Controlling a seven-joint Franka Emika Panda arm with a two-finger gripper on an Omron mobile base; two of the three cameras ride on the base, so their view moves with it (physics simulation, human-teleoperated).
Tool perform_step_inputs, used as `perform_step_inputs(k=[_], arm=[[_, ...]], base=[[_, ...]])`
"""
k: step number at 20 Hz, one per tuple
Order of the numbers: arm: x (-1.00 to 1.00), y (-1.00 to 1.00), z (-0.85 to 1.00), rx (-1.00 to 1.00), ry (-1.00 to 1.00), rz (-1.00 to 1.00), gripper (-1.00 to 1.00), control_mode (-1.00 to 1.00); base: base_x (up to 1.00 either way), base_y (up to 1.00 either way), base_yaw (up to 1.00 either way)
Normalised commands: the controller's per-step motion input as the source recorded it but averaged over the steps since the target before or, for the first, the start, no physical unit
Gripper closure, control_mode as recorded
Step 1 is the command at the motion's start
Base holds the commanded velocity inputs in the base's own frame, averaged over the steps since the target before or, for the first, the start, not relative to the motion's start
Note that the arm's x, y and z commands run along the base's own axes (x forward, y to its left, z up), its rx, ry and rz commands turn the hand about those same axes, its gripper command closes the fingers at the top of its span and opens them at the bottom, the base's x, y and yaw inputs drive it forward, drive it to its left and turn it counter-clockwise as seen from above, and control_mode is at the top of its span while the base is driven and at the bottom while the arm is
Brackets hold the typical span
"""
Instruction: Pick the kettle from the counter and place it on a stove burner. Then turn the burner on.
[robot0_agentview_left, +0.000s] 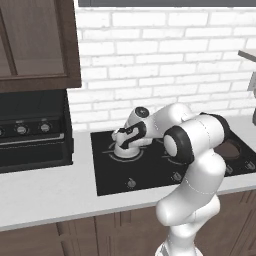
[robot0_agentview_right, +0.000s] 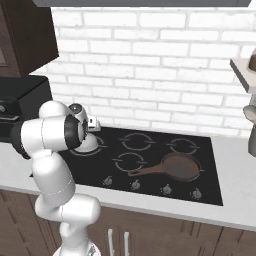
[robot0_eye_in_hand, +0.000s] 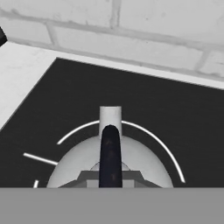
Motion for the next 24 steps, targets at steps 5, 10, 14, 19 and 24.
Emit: perform_step_inputs(k=[5, 10, 14, 19, 24], arm=[[0.0, 0.0, 0.0, 0.0, 0.0, 0.0, -1.0, -1.0], [0.0, 0.0, 0.0, 0.0, 0.0, 0.0, -1.0, -1.0], [0.0, 0.0, 0.0, 0.0, 0.0, 0.0, -1.0, -1.0], [0.0, 0.05, 0.23, -0.05, 0.0, 0.0, -1.0, -1.0], [-0.1, 0.0, 0.91, -0.04, 0.01, 0.0, -1.0, -1.0]], base=[[0.0, 0.0, 0.0], [0.0, 0.0, 0.0], [0.0, 0.0, 0.0], [0.0, 0.0, 0.0], [0.0, 0.0, 0.0]])
